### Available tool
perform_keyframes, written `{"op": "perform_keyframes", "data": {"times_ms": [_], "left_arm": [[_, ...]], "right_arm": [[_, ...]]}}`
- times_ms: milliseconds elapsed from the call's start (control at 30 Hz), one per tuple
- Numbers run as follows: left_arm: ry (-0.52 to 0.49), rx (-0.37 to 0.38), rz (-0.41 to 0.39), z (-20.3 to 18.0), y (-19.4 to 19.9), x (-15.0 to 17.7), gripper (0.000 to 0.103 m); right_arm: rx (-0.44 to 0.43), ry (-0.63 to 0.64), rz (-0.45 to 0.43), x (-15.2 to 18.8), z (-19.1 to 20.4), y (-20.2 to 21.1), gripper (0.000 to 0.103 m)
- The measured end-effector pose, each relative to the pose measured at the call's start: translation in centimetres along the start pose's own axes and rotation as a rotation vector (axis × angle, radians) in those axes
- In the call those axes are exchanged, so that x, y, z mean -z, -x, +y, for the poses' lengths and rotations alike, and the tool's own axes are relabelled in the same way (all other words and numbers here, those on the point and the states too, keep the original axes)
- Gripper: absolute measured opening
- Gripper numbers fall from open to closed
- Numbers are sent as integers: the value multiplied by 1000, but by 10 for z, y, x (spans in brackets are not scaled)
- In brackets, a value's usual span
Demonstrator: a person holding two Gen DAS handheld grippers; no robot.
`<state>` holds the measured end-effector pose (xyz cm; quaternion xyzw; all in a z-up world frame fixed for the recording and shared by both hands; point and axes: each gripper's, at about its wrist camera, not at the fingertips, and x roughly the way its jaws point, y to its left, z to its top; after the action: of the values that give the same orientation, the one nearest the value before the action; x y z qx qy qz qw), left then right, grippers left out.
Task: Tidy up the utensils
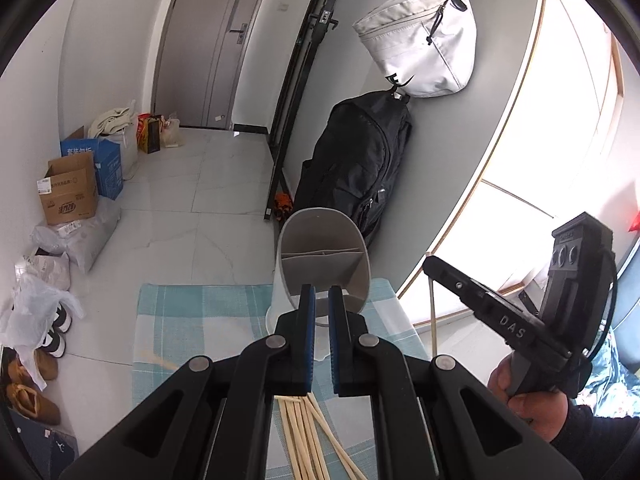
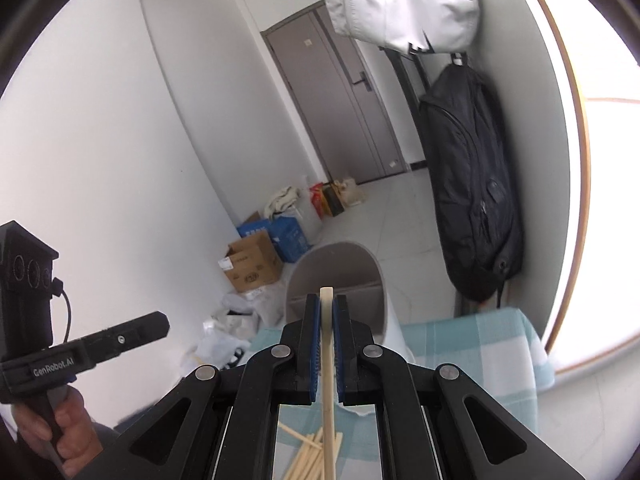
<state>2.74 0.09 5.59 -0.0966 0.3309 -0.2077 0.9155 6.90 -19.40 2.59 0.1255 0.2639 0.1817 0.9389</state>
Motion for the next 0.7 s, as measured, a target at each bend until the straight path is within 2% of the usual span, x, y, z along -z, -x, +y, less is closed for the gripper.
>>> {"op": "perform_keyframes", "data": {"times_ms": [133, 200, 267, 300, 333, 400, 467, 533, 567, 600, 700], "left_arm": [[77, -39, 32, 24, 1, 9, 3], [73, -74, 70, 34, -6, 17, 7], [19, -102, 161, 38, -24, 28, 30], [-14, -124, 212, 39, -36, 33, 54], [-33, -148, 251, 40, -45, 36, 63], [-30, -171, 327, 49, -63, 41, 63], [72, -190, 412, 67, -79, 48, 63], [253, -162, 465, 92, -90, 55, 63], [319, -151, 486, 100, -94, 59, 63], [400, -153, 504, 110, -99, 61, 63], [523, -182, 497, 123, -102, 62, 63]], "right_arm": [[-4, -8, 18, 6, -3, 4, 6], [16, -69, 73, 13, -12, 0, 6], [52, -139, 124, 24, -23, -2, 6], [71, -194, 151, 31, -32, -5, 6], [107, -233, 173, 37, -38, -7, 6], [154, -289, 206, 45, -51, -11, 6], [193, -376, 238, 57, -68, -16, 6], [211, -443, 268, 65, -85, -23, 6], [214, -518, 294, 72, -97, -28, 6], [199, -586, 311, 77, -108, -31, 6], [170, -747, 325, 92, -130, -35, 6]]}}
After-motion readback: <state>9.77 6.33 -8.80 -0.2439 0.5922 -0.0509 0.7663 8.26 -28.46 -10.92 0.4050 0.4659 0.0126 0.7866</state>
